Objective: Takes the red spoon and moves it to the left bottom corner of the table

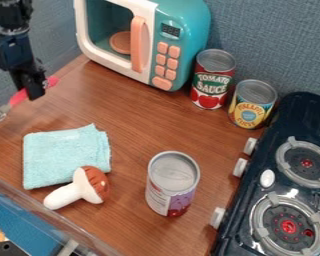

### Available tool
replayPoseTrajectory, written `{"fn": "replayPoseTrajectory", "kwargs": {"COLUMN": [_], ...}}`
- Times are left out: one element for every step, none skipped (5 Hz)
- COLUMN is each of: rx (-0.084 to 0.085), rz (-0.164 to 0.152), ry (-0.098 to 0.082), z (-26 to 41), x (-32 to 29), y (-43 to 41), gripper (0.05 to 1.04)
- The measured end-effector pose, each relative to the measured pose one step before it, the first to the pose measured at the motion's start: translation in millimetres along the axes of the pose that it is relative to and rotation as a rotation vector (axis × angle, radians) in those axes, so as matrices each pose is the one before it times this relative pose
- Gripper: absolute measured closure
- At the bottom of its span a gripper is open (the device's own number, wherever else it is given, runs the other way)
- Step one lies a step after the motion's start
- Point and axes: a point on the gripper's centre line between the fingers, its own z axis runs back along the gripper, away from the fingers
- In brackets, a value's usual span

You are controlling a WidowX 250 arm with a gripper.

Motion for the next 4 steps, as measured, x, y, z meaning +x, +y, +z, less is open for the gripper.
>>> {"fn": "replayPoseTrajectory", "kwargs": {"rx": [0.0345,-0.0134,-0.0032,0.0066], "rz": [0.0857,0.0493,0.0021,0.0086], "ry": [-0.0227,-0.0049,-0.0310,-0.0124], "z": [-15.29,-5.92,-9.49,-2.08], "x": [6.08,0.92,3.75,1.90], "y": [-1.98,0.15,-1.18,-0.26], "gripper": [0.709,0.709,0.709,0.632]}}
